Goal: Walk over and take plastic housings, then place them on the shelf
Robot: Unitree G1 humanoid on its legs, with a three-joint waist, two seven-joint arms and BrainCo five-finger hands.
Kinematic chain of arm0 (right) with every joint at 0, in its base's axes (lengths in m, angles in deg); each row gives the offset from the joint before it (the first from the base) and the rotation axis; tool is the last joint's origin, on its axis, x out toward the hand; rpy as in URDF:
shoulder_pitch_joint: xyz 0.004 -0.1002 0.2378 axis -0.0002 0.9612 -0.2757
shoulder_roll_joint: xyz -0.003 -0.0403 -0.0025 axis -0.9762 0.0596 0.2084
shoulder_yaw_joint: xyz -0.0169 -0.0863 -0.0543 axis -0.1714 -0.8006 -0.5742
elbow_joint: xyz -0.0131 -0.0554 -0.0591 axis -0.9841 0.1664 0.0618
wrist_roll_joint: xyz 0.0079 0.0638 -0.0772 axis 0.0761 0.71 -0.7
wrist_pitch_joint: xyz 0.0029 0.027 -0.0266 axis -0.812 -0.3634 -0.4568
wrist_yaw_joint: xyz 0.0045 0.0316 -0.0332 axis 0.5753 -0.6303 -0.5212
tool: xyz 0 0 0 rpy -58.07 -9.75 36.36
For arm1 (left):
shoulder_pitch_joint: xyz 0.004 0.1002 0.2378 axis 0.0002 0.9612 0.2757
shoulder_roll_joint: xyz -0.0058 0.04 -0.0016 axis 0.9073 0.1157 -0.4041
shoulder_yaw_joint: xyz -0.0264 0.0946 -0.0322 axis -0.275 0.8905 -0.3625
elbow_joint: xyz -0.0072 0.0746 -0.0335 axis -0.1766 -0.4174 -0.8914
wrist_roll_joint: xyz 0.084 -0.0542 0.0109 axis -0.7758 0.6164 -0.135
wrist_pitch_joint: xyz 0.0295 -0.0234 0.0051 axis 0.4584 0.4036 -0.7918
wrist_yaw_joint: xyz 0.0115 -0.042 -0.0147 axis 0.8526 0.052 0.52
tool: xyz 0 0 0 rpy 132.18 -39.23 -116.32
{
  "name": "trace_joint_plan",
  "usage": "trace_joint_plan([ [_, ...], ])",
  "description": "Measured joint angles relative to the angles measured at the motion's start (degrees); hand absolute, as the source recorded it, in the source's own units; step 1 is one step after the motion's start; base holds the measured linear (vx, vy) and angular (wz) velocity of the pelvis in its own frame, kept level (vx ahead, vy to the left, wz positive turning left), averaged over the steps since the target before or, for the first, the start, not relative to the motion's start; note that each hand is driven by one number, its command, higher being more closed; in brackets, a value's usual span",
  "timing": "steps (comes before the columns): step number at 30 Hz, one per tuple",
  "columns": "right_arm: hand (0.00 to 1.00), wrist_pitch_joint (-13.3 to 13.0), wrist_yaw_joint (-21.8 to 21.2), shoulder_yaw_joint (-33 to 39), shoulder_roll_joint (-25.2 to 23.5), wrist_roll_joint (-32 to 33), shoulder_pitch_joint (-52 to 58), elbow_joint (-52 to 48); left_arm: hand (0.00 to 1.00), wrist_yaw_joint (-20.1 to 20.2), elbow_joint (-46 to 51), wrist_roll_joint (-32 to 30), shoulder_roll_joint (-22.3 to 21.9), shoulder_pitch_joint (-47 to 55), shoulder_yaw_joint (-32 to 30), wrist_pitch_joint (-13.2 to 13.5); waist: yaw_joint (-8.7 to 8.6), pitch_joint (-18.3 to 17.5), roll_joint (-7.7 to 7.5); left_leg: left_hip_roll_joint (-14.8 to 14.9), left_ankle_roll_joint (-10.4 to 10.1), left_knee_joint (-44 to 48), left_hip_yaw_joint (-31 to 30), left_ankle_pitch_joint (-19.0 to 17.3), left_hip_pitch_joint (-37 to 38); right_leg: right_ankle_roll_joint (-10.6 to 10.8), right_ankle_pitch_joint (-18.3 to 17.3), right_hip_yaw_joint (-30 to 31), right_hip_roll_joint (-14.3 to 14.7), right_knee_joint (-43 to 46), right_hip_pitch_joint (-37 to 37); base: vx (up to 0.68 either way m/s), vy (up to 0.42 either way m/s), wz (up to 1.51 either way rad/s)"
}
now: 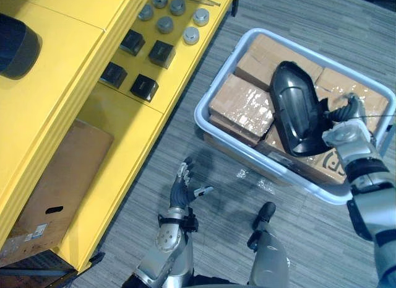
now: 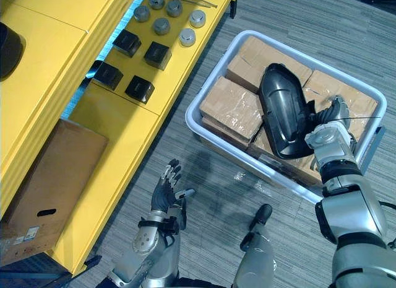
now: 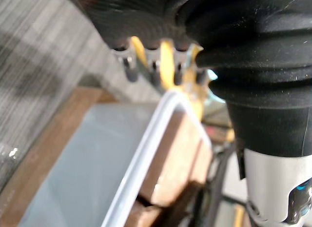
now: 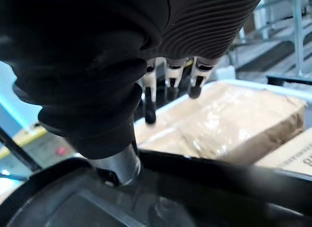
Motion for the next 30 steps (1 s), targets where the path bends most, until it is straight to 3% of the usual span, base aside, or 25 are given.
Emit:
trace_joint_plan([
  [7,0.0,0.3,-6.8,1.1,-0.3,-1.1,0.7,4.7,0.0,0.0,-0.8,0.0,-0.2,-1.0,0.1,0.0,0.02,0.0,0.64,0.0,0.1,0.4,-0.1,0.1,-1.4,-0.3,-0.2,0.0,-0.2,1.0,-1.6,-0.02,0.054,0.0],
  [8,1.0,0.3,-7.7,1.2,-0.3,-1.8,0.7,5.2,0.0,0.0,-1.0,0.0,-0.3,-1.3,0.1,0.0,0.03,0.1,0.89,0.0,0.1,0.4,-0.2,0.1,-1.5,-0.3,-0.2,0.0,-0.2,1.1,-1.6,-0.01,0.05,0.0],
  [12,1.0,0.4,-9.5,1.6,0.3,-3.7,0.5,6.0,0.0,0.0,-2.7,0.0,-1.2,-2.9,0.0,-0.1,0.22,-0.1,1.91,0.0,0.2,0.3,-0.2,0.1,-1.5,-0.8,-0.6,-0.1,-0.2,1.1,-1.7,-0.01,0.053,0.01],
  [23,1.0,2.8,-10.9,3.8,2.7,-8.6,-0.5,8.7,0.0,0.3,-4.0,0.0,-1.5,-4.7,-0.1,-0.1,1.61,-0.2,2.54,-0.5,-0.4,-2.3,-1.6,2.1,-1.8,-1.2,-1.4,-1.6,-0.5,2.3,-2.6,-0.01,0.03,0.06],
  [30,1.0,0.9,-3.7,3.9,1.4,-10.5,0.6,8.7,0.0,1.5,-3.9,3.6,-1.5,-4.6,-1.0,0.2,1.55,-0.4,2.87,-0.5,-0.6,-2.9,-1.6,2.5,-1.4,-1.0,-1.6,-1.6,-0.5,2.8,-2.6,0.0,0.037,0.01],
])
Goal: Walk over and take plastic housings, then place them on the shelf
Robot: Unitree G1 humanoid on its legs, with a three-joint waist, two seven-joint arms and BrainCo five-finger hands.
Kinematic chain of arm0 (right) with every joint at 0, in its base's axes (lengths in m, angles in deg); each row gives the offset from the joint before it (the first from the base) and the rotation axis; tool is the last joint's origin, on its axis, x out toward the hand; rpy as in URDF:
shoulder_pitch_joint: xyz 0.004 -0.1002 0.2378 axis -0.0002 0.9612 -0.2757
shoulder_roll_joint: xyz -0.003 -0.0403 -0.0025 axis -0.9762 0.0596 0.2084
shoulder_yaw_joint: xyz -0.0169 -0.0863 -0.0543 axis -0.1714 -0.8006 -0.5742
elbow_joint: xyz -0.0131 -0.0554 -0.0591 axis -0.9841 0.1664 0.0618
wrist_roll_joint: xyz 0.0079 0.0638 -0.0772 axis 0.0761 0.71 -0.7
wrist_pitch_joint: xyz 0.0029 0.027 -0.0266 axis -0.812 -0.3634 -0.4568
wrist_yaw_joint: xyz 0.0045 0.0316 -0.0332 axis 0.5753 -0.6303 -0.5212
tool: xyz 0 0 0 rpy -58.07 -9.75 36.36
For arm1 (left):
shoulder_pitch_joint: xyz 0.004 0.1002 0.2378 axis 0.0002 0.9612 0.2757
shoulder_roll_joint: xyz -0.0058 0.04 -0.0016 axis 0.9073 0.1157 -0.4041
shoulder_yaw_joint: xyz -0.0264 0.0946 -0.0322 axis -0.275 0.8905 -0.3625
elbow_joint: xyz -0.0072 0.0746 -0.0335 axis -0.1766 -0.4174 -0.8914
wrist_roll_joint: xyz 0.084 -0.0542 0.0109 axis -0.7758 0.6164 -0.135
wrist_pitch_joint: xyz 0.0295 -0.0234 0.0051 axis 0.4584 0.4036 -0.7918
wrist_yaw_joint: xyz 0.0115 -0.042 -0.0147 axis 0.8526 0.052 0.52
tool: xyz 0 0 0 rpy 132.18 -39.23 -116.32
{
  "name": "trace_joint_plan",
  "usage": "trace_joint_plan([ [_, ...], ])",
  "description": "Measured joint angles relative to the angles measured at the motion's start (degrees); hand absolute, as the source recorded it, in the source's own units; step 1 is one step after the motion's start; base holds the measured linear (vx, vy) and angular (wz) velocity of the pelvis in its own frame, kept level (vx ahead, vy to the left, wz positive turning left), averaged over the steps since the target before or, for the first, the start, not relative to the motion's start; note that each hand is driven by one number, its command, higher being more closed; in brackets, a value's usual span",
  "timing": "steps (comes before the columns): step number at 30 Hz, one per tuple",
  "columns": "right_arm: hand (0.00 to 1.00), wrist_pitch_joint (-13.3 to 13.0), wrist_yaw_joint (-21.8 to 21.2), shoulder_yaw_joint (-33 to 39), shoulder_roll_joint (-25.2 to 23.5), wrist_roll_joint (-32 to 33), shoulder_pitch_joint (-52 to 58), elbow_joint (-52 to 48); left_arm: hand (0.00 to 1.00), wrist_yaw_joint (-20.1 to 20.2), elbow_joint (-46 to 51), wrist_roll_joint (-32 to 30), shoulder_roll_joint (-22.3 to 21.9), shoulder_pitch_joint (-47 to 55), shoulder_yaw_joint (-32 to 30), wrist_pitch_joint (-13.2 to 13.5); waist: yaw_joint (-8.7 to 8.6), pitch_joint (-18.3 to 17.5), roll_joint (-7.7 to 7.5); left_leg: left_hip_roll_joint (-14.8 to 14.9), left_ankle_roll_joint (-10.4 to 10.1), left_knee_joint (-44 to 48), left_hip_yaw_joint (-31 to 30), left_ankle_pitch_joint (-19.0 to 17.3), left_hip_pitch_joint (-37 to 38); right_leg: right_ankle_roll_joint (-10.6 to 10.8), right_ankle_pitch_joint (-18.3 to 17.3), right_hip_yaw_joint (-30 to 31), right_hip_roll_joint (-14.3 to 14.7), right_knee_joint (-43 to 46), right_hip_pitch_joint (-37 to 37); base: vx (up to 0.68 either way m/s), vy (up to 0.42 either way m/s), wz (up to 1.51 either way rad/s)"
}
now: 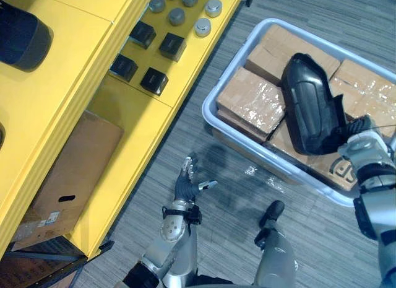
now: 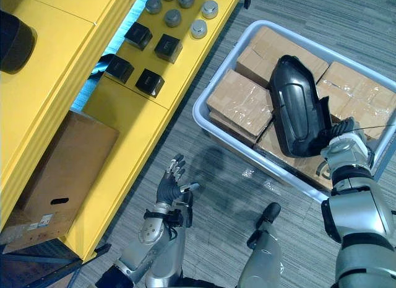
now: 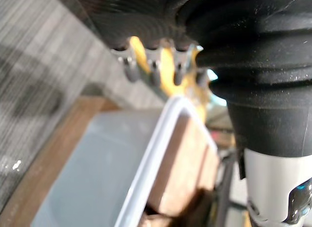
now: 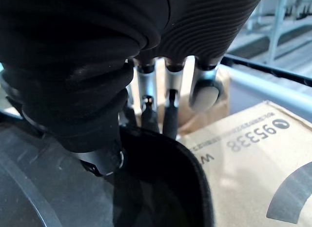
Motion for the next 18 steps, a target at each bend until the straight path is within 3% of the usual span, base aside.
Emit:
trace_joint_plan([
  [4,1.0,-3.5,4.5,-0.1,-0.6,-0.9,1.6,-1.9,0.0,2.0,1.4,5.5,0.1,1.5,-3.9,0.2,-0.14,0.0,-0.04,0.0,-0.2,-1.2,0.1,0.8,0.9,0.0,0.0,0.0,0.0,0.0,0.4,0.0,0.008,0.01],
  [8,1.0,-4.7,7.5,-0.3,-1.1,-2.6,6.5,-9.7,0.0,4.2,3.9,7.7,1.0,3.9,-6.6,2.0,-0.48,0.2,-1.03,0.2,-0.5,-3.5,0.5,1.3,4.2,0.1,-0.1,0.0,0.5,-1.5,3.1,0.0,0.004,0.0],
  [10,1.0,-4.7,8.2,-0.4,-1.3,-3.4,8.2,-14.6,0.0,5.3,6.3,7.7,2.0,4.3,-7.7,2.2,-0.97,0.2,-2.37,0.2,-0.7,-5.1,0.9,2.1,5.2,0.1,0.0,0.0,0.6,-2.7,3.9,0.01,-0.005,-0.04],
  [11,1.0,-4.7,8.8,-0.8,-1.9,-4.2,9.3,-17.8,0.0,6.1,7.4,7.7,2.4,4.3,-8.8,2.2,-1.22,0.0,-4.09,0.3,-0.8,-6.7,1.7,2.8,6.5,0.2,0.4,0.4,0.7,-3.4,4.1,0.02,-0.01,-0.12],
  [13,1.0,-4.7,9.1,-0.9,-2.7,-6.0,10.3,-21.8,0.0,6.5,8.1,7.6,3.4,3.6,-9.1,1.6,-2.21,0.2,-5.76,0.6,-1.1,-7.7,2.2,3.1,8.0,0.1,0.8,0.8,1.0,-3.9,5.0,0.04,-0.002,-0.15],
  [16,1.0,-4.7,9.0,-1.4,-4.2,-8.4,11.8,-26.1,0.0,8.3,7.9,7.6,5.0,-0.3,-9.9,-1.0,-2.9,-0.1,-8.68,1.5,-1.3,-8.6,3.6,3.2,9.8,0.1,0.9,2.1,1.8,-3.9,5.3,0.05,0.002,-0.2],
  [18,1.0,-4.5,9.0,-1.5,-5.0,-9.5,11.8,-28.5,0.0,9.6,5.3,7.7,6.3,-7.2,-9.9,-4.4,-3.95,-0.3,-9.77,2.1,-1.5,-8.8,3.9,3.3,10.5,-0.1,1.0,2.5,2.4,-4.4,5.9,0.03,-0.004,-0.14],
])
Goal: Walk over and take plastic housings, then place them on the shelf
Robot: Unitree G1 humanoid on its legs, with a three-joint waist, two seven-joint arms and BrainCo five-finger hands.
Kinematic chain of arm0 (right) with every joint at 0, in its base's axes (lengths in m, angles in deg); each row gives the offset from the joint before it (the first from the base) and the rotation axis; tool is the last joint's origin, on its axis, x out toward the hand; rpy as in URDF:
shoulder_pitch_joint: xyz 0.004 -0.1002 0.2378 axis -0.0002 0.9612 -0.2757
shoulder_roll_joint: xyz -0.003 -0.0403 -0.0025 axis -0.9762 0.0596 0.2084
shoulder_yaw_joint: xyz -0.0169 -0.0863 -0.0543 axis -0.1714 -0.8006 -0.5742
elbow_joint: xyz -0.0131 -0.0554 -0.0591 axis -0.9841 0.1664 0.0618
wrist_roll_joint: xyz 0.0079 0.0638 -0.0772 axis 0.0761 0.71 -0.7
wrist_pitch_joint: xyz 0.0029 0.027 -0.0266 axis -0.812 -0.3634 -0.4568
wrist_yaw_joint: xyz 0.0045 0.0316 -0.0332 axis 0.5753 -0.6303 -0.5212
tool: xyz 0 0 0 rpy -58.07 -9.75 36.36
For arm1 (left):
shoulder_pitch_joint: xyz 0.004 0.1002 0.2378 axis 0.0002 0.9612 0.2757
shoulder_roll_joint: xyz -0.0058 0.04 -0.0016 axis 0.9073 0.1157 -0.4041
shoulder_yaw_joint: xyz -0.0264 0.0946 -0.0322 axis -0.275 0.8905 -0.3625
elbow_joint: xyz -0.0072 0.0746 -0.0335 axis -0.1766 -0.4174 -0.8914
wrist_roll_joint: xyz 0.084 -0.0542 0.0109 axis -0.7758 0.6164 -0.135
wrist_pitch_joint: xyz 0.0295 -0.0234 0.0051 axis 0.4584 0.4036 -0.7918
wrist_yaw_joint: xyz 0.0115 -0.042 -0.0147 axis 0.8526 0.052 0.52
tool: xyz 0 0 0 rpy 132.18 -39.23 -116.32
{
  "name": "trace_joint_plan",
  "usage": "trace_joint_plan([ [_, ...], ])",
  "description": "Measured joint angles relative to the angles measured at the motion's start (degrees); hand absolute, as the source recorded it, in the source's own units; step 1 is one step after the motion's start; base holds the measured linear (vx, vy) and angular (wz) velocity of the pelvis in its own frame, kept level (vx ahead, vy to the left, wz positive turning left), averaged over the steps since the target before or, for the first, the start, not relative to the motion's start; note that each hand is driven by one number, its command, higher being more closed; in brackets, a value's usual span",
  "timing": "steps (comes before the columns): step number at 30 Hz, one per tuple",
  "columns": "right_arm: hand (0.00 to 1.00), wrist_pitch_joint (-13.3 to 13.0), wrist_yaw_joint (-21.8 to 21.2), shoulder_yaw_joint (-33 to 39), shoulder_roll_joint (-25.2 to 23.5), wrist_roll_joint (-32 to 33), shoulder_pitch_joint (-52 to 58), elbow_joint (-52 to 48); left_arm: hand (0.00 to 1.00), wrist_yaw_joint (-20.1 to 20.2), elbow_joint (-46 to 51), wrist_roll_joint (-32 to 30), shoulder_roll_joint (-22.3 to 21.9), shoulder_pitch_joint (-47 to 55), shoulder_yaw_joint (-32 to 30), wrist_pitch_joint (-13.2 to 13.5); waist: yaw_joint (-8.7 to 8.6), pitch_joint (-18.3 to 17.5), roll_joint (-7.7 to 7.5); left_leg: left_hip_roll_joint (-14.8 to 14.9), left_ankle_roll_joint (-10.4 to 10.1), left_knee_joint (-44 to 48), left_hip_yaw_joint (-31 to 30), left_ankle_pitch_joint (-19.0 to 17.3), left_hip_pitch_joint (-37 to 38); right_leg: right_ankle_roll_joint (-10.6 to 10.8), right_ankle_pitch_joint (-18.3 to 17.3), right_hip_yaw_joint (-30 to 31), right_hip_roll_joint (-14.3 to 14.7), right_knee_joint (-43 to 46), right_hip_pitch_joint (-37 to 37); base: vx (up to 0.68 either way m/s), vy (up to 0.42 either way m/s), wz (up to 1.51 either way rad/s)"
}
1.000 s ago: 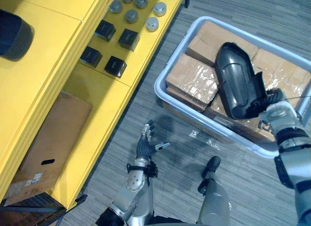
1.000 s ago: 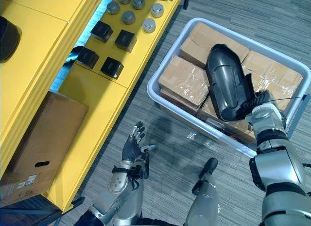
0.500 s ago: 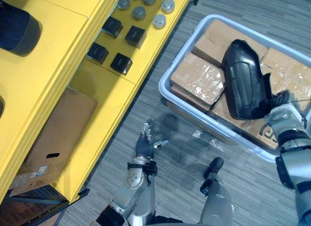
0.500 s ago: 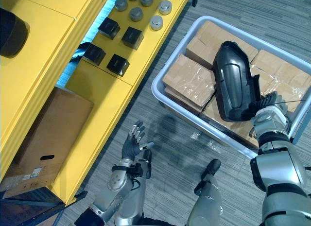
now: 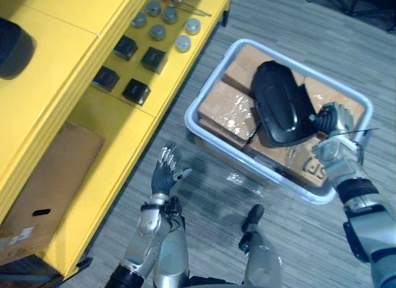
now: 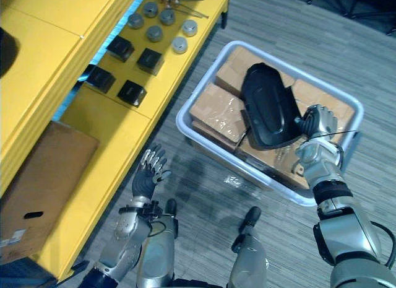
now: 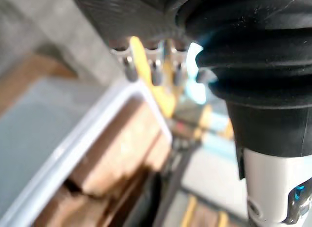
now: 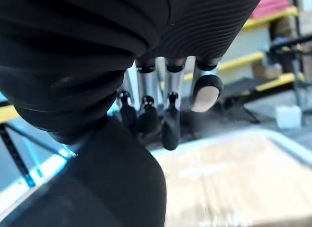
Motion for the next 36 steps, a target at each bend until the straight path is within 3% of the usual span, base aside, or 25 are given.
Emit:
trace_joint_plan([
  [2,1.0,0.0,-0.1,-0.2,-0.3,-0.2,-0.3,-1.2,0.0,0.9,-4.2,0.6,0.2,-5.9,-0.1,-1.5,-0.05,0.0,-0.46,0.2,-0.3,-0.7,1.2,0.2,1.1,-0.3,0.2,1.0,0.2,-0.3,0.0,0.0,0.006,-0.25],
  [5,1.0,-0.1,-0.5,-0.5,-1.5,-0.3,-3.0,-1.9,0.0,1.8,-16.3,4.7,0.3,-19.1,0.0,-5.0,-1.56,-0.1,-1.07,0.7,-0.3,-0.6,3.0,0.1,1.4,-0.7,0.7,2.7,0.6,-1.1,-0.8,-0.02,0.016,-0.32],
  [10,1.0,-0.3,-2.1,-4.0,-5.2,-2.3,-9.5,-1.5,0.0,1.2,-34.9,12.9,0.4,-34.9,-0.1,-8.2,-4.27,-0.3,-3.86,2.6,-0.9,0.0,5.7,-0.1,0.7,-1.4,2.7,5.5,2.6,-3.0,-3.2,-0.02,-0.011,-0.35],
  [13,1.0,-0.9,-2.6,-5.3,-6.5,-3.0,-15.1,0.4,0.0,0.3,-41.6,18.5,-1.4,-42.6,0.2,-10.1,-5.93,-0.2,-4.0,3.3,-1.2,1.3,6.6,-0.3,-1.7,-1.8,3.7,6.8,3.3,-2.8,-6.2,0.0,0.0,-0.23],
  [15,1.0,-1.0,-2.6,-5.4,-7.2,-4.0,-16.4,1.1,0.0,0.2,-43.4,19.7,-1.8,-44.1,0.1,-10.7,-6.02,-0.2,-4.01,3.5,-1.2,1.4,7.5,-0.4,-1.7,-1.8,3.8,7.5,3.5,-2.8,-6.9,0.02,0.0,-0.23],
  [17,1.0,-1.5,-2.5,-6.9,-7.5,-4.8,-18.2,1.1,0.0,0.1,-45.0,22.4,-2.1,-45.6,0.1,-12.0,-7.19,-0.2,-4.0,3.5,-1.2,1.3,8.1,-0.5,-1.7,-1.8,3.9,8.2,3.5,-2.8,-7.3,0.03,0.01,-0.15],
  [20,1.0,-3.9,-1.5,-7.7,-7.6,-6.7,-20.5,1.1,0.0,0.2,-46.5,27.3,-2.5,-47.8,0.2,-14.1,-8.06,-0.2,-3.98,3.5,-1.0,2.3,9.2,-1.4,-2.2,-1.7,4.1,9.6,3.5,-2.7,-8.5,0.0,0.024,-0.17],
  [29,1.0,-8.9,-1.1,-10.4,-7.7,-9.0,-21.4,1.1,0.0,4.3,-46.7,42.1,-3.5,-51.6,0.1,-13.5,-9.23,0.4,-3.03,3.5,-0.9,2.6,10.4,-1.7,-2.1,-1.5,4.4,10.7,3.5,-2.8,-9.2,0.0,0.011,-0.06],
  [36,1.0,-13.2,-1.1,-12.4,-8.1,-10.5,-21.7,1.1,0.0,9.3,-46.5,49.7,-4.5,-51.9,0.1,-9.5,-10.2,1.0,-1.99,3.5,-0.9,2.5,10.6,-1.7,-2.1,-1.5,4.8,10.9,3.6,-3.3,-9.2,0.0,0.0,0.0],
])
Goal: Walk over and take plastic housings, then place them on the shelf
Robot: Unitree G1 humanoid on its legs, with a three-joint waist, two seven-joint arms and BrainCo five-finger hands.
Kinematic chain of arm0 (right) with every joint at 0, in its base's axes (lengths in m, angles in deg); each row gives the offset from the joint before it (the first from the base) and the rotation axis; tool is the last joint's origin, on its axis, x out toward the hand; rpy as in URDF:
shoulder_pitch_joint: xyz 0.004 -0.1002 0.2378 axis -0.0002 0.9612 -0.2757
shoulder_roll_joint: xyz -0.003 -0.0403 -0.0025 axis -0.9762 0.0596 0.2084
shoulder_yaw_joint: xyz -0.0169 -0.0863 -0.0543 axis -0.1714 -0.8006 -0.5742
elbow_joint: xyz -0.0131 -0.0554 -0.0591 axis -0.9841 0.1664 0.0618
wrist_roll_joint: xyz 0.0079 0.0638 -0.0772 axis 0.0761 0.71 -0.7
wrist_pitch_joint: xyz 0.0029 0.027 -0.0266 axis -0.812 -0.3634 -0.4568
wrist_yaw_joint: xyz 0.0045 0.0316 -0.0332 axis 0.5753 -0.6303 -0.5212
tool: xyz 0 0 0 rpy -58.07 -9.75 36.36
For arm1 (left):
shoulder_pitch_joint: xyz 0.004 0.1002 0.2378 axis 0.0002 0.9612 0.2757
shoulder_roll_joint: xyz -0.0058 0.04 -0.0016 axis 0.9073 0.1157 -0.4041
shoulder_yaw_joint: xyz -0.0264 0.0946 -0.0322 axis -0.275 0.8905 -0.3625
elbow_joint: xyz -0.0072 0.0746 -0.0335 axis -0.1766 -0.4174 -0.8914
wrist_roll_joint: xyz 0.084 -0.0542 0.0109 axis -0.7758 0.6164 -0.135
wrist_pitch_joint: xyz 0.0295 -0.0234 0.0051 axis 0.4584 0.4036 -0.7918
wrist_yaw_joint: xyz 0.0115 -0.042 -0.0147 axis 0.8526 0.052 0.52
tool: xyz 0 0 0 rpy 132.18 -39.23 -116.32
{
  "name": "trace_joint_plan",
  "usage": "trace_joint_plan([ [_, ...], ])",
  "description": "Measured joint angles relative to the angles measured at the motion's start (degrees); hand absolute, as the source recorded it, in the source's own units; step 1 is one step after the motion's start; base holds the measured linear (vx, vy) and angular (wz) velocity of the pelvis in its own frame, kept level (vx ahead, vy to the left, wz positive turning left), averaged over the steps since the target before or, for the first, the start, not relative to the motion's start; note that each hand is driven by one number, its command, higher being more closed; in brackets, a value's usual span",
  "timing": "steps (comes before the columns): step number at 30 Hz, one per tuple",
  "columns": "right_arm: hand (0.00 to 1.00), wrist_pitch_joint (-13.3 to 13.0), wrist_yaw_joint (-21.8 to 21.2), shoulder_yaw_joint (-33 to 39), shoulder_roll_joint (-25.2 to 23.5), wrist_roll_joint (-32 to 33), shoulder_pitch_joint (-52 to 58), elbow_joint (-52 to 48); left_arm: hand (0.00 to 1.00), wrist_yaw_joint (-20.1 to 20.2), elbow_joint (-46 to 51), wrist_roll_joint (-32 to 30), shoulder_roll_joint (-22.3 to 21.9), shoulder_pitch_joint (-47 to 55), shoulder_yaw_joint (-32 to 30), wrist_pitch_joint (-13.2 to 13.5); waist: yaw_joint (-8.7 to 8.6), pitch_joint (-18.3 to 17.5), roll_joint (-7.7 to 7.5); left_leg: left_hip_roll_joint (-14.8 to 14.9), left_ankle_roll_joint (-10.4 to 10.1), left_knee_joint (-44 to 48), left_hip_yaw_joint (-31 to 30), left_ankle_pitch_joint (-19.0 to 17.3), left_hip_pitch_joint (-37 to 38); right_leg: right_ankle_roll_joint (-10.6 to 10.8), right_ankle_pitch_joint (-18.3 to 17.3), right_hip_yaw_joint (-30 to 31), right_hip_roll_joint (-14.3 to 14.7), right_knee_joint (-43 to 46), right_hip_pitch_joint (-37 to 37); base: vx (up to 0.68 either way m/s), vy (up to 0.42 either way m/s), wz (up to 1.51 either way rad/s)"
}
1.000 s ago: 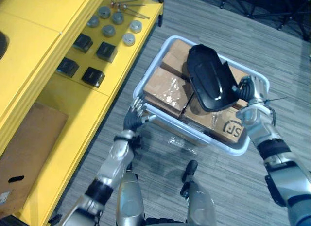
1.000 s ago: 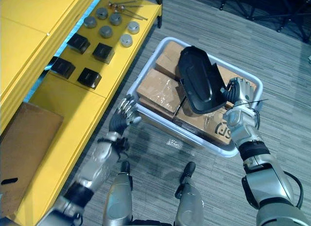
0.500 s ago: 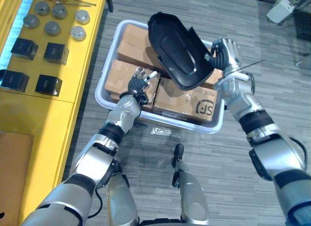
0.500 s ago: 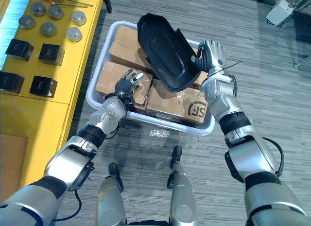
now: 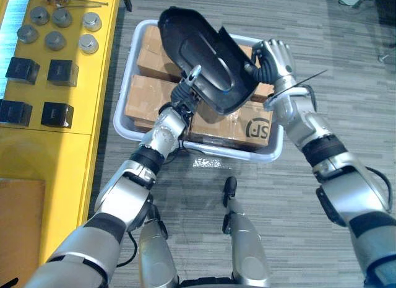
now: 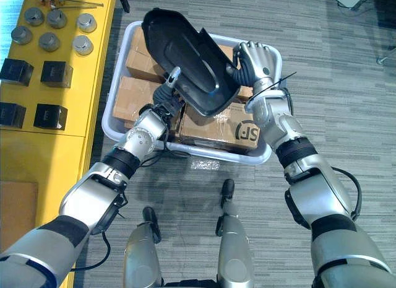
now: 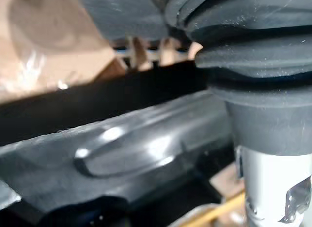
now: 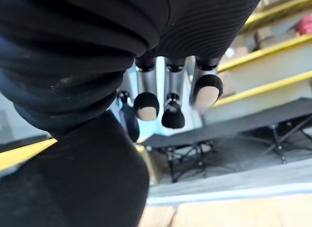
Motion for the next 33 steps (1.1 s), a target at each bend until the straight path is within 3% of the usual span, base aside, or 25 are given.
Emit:
trace_joint_plan([
  [1,1.0,-0.3,0.0,0.0,0.0,-0.5,0.0,0.0,1.0,0.0,0.1,0.1,-0.1,0.0,-0.1,0.7,-0.06,0.0,0.05,0.0,0.0,0.0,0.0,0.0,0.1,0.0,0.0,0.0,0.0,0.0,0.0,0.0,0.0,0.0],
  [7,1.0,-1.0,3.0,0.1,-0.6,-0.5,1.5,-1.1,1.0,-0.4,0.4,-0.4,-0.1,0.0,-0.2,2.2,-0.08,0.1,0.2,-0.1,0.0,-0.3,0.5,0.0,0.5,0.1,0.5,0.5,0.1,-0.8,0.4,0.0,0.014,-0.03],
  [11,1.0,-1.0,5.6,1.5,-0.7,-0.4,5.5,-7.7,1.0,-2.2,0.4,-0.8,-0.1,0.1,-0.4,3.2,-0.31,0.2,0.31,-0.1,0.0,-0.5,0.8,0.0,1.0,0.0,1.3,0.8,0.2,-2.5,1.3,-0.01,0.021,-0.03],
  [17,1.0,-1.6,7.4,2.6,-1.6,-0.3,9.5,-16.2,1.0,-3.5,0.4,-1.1,-0.1,0.3,-1.1,7.1,-0.7,0.1,0.34,-0.1,0.0,-1.2,1.1,0.0,2.1,0.1,1.3,1.0,0.3,-3.2,2.3,0.0,0.015,-0.01],
  [20,1.0,-3.3,7.5,2.4,-3.2,1.1,12.0,-19.5,1.0,-3.8,0.6,-2.6,-0.1,1.1,-1.2,7.8,-0.96,0.1,0.35,-0.2,-0.1,-2.1,1.4,0.0,3.8,0.1,1.3,0.9,0.4,-3.7,3.7,0.01,0.024,0.0],
  [28,1.0,-4.6,10.2,2.8,-6.0,2.0,18.4,-27.9,1.0,3.1,5.1,-0.7,-0.2,7.0,-1.7,11.3,-0.85,0.1,0.35,-0.4,-0.3,-4.1,2.9,0.2,7.1,0.0,1.2,1.3,0.4,-4.2,5.6,0.01,0.022,-0.05],
  [33,1.0,-6.6,11.4,3.3,-6.4,1.8,25.9,-34.3,1.0,5.8,10.8,-0.2,-2.1,13.9,-2.2,11.8,-1.09,0.0,0.48,-0.5,-0.4,-6.3,3.1,0.2,11.7,0.5,0.0,0.9,0.4,-4.6,9.9,0.0,0.015,0.01],
])
